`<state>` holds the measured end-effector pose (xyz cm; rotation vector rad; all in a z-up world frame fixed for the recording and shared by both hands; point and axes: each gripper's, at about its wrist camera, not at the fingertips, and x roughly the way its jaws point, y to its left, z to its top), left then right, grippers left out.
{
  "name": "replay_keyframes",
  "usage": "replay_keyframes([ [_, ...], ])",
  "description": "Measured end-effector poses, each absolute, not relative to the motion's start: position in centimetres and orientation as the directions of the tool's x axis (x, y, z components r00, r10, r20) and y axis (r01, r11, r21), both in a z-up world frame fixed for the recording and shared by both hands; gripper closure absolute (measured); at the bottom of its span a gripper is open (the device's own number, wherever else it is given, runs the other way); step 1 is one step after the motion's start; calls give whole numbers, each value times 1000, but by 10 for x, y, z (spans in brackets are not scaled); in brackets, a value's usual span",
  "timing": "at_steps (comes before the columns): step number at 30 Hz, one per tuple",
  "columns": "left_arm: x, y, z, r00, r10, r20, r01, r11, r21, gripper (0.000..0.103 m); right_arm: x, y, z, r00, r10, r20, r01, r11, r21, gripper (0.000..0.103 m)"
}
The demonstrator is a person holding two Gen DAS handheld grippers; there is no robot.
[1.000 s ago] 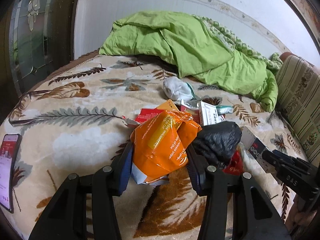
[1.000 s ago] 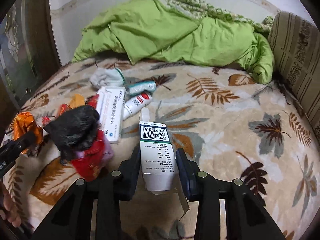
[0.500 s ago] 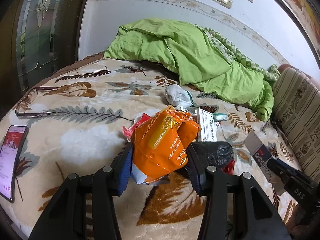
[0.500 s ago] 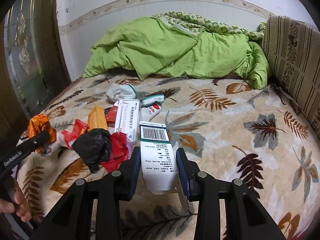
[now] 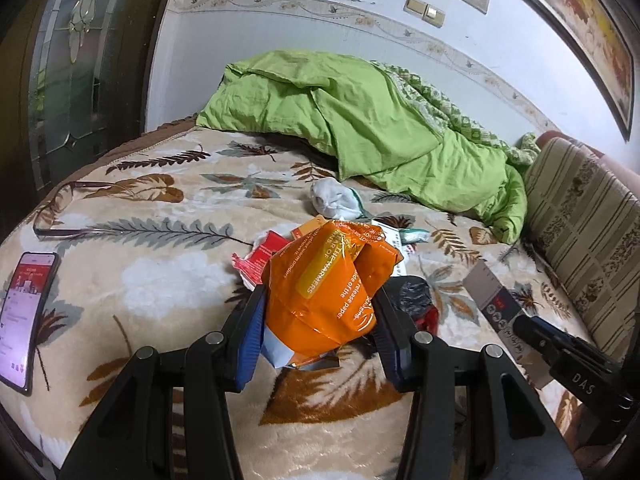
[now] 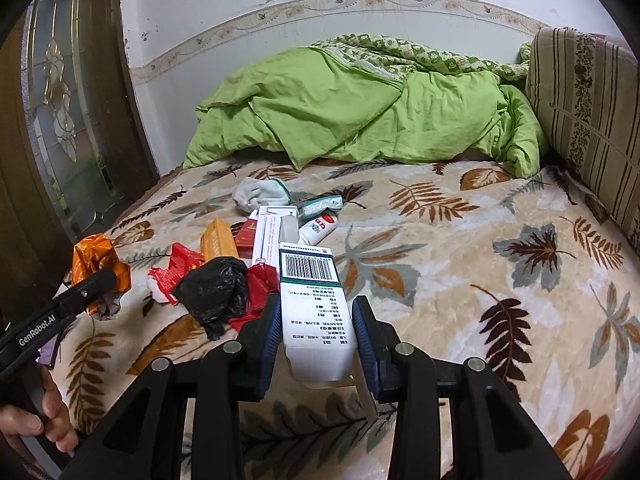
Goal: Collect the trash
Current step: 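Lift and carry the orange bag and white box toward the red wastebasket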
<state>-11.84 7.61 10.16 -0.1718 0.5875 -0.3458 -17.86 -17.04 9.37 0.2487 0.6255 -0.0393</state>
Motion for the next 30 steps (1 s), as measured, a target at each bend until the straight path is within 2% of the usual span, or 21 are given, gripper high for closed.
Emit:
replay_keyframes([
  [20, -140, 36, 96, 731, -401, -552, 358, 914, -190, 55, -201, -166, 98, 822, 92, -562, 81, 958, 276, 65],
  [30, -167, 17, 101, 680, -463, -569, 435, 879, -196, 55, -237, -178, 104, 808, 130, -574, 97, 933, 347, 65],
])
